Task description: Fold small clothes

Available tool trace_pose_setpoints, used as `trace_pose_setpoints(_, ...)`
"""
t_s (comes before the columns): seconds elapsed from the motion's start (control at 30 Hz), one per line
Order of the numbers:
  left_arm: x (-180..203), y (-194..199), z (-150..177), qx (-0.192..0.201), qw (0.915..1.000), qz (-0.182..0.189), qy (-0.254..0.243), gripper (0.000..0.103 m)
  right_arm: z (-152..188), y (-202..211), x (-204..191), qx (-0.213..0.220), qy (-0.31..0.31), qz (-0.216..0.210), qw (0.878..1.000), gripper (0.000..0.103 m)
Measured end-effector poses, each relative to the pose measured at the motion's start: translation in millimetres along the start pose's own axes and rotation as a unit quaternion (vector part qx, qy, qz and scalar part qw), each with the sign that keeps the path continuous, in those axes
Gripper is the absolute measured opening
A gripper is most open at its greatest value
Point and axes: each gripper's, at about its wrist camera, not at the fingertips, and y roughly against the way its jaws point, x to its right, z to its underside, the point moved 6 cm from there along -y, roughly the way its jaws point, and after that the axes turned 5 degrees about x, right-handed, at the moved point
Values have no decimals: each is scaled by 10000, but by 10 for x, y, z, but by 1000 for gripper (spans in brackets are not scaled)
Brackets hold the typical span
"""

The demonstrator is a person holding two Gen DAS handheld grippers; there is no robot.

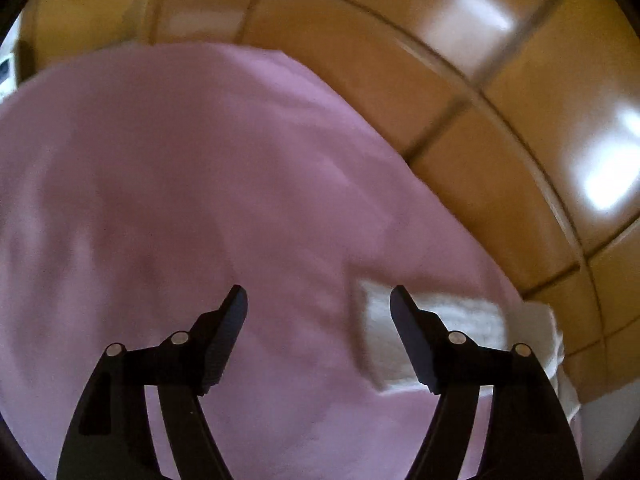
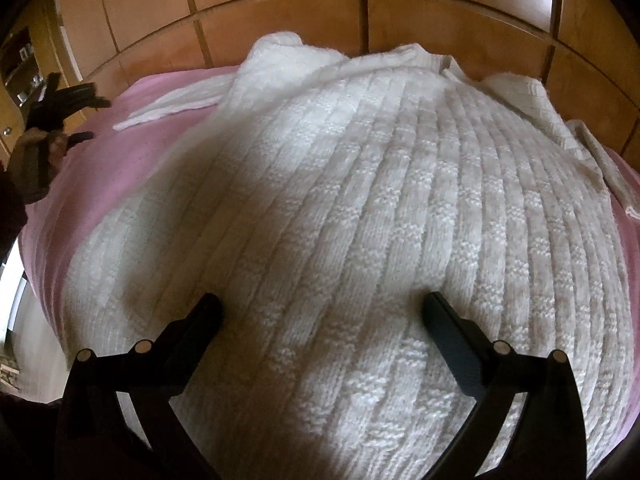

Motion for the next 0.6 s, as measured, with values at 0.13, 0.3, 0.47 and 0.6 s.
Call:
trace_pose_setpoints(0.13, 300, -217, 154, 33, 9986, -175, -504, 71, 5, -13, 14, 22, -9, 18, 10000, 101)
trace_pose_setpoints(0.3, 687, -356, 362, -395, 9920, 103, -1198, 10, 8, -31, 28, 72, -12, 68, 10000, 101)
trace_pose_setpoints(0.47, 546, -136, 144, 133, 9886, -509, -1414, 8, 12, -28, 40, 86, -5, 38, 10000, 101)
trace_pose_setpoints(0.6, 9, 157, -412, 803, 9840, -1352, -836, 7, 28, -24, 62, 156, -9, 24, 9999, 101)
